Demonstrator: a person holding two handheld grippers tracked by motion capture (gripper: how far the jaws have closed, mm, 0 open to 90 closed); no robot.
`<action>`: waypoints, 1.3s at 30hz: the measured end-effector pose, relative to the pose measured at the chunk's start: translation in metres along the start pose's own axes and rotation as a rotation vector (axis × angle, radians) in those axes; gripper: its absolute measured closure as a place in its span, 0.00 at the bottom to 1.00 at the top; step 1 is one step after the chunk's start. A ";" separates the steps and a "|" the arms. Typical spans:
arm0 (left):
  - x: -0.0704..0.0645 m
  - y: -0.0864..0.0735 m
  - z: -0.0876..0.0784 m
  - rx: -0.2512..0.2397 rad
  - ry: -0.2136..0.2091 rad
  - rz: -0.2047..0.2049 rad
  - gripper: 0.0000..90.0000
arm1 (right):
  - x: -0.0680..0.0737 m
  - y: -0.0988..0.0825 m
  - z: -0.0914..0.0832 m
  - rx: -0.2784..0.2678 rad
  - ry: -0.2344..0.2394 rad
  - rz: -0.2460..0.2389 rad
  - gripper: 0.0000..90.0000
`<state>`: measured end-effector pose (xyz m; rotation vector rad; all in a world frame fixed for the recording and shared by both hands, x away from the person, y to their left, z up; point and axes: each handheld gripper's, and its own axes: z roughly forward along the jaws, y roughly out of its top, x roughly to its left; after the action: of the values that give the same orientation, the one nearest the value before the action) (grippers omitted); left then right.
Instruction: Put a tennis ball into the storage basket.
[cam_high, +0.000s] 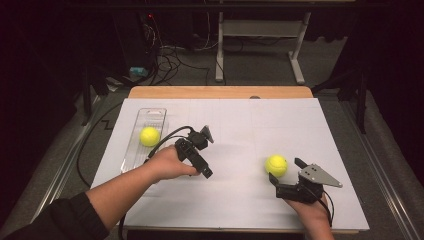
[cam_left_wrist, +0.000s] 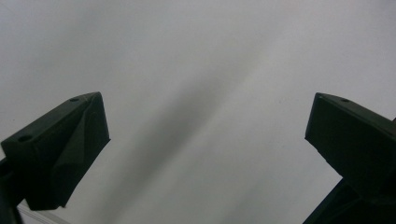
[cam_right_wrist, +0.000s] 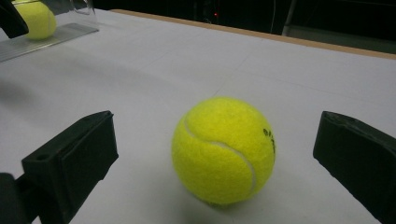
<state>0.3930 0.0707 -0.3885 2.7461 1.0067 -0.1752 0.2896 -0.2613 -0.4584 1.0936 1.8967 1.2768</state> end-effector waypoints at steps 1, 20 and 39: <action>0.001 0.000 0.000 -0.006 -0.005 -0.010 0.01 | 0.000 0.000 0.001 0.004 0.001 0.001 0.00; -0.001 -0.008 0.000 0.003 0.005 -0.001 0.01 | 0.000 0.011 0.021 0.117 -0.018 0.023 0.00; -0.005 -0.006 0.002 0.015 0.001 0.013 0.01 | -0.008 0.014 0.041 0.231 -0.028 0.041 0.01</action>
<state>0.3851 0.0713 -0.3904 2.7660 0.9915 -0.1794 0.3311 -0.2472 -0.4597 1.2652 2.0483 1.0763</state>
